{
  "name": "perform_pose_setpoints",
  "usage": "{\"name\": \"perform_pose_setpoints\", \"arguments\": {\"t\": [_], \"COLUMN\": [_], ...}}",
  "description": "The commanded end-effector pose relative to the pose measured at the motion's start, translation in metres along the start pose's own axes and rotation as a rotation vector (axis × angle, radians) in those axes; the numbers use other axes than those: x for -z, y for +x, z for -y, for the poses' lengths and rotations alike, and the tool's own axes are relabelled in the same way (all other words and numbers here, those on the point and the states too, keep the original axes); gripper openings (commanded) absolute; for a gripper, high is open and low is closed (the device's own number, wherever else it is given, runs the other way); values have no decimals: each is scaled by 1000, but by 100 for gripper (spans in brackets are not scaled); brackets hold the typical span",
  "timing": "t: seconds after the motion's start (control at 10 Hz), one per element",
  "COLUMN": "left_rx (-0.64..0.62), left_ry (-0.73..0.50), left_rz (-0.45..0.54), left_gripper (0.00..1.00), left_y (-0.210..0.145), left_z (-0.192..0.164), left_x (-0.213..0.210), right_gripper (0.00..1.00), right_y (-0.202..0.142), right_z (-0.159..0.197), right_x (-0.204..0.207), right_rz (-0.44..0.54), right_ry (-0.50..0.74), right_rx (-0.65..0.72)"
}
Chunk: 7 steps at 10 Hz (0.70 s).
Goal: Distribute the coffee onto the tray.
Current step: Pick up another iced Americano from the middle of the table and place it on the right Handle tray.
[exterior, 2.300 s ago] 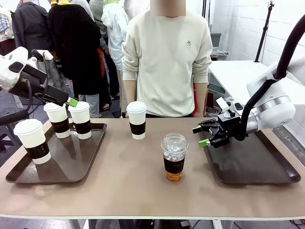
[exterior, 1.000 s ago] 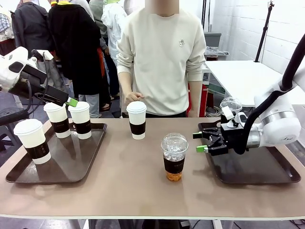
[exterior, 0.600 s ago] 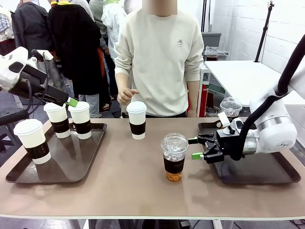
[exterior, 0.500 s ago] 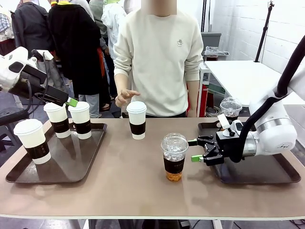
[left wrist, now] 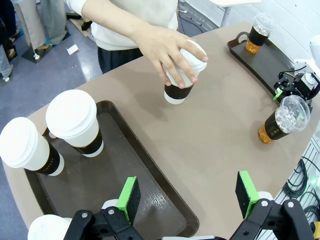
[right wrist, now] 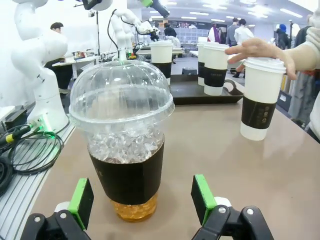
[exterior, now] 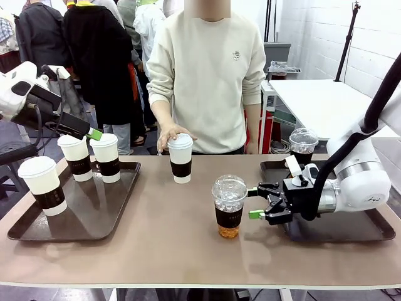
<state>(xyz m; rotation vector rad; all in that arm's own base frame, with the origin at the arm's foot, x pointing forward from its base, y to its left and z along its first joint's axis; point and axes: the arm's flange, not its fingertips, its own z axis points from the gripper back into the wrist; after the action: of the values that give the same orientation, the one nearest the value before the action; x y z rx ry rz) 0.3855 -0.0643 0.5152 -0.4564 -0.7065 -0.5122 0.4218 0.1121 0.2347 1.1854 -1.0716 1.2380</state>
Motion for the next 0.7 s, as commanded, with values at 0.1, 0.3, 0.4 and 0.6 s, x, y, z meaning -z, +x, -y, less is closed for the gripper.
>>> {"name": "perform_pose_setpoints", "arguments": {"t": [0.1,0.3,0.4,0.6], "left_rx": [-6,-6,-6,-6], "left_ry": [-15,-15,-15,-15], "left_rz": [5,5,5,5], "left_gripper": [100,100,100,100], "left_y": [0,0,0,0], "left_z": [-2,-2,-2,-2], "left_x": [1,1,1,1], "right_gripper": [100,100,100,100], "right_y": [-3,-5,-5,-4], "right_z": [-10,-9,-10,-12], "right_x": [19,25,27,31], "right_rz": [3,2,3,-8], "right_ry": [-66,-52,-46,-20], "right_rx": [-39,-32,-30,-19]}}
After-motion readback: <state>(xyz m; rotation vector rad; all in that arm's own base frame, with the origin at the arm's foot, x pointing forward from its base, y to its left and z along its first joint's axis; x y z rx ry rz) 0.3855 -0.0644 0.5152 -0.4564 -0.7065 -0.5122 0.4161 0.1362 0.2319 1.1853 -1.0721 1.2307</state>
